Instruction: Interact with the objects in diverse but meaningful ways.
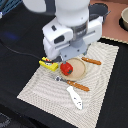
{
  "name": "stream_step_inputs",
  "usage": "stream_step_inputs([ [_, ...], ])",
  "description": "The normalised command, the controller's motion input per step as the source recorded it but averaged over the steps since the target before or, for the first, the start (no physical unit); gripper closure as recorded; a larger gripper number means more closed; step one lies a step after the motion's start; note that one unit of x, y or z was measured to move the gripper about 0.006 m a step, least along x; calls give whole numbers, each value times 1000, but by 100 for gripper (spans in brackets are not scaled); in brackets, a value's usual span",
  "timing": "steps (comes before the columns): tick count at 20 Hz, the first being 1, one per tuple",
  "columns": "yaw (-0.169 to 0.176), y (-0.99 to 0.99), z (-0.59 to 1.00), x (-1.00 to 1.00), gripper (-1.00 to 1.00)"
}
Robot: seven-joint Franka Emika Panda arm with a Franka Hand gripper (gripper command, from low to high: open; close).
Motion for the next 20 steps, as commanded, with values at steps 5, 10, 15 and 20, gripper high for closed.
stream_step_inputs([
  [5,-1,-6,-430,-147,-100],
  [10,21,279,-203,-431,-100],
  [15,57,527,-41,-343,-100],
  [20,57,471,-58,-237,100],
])
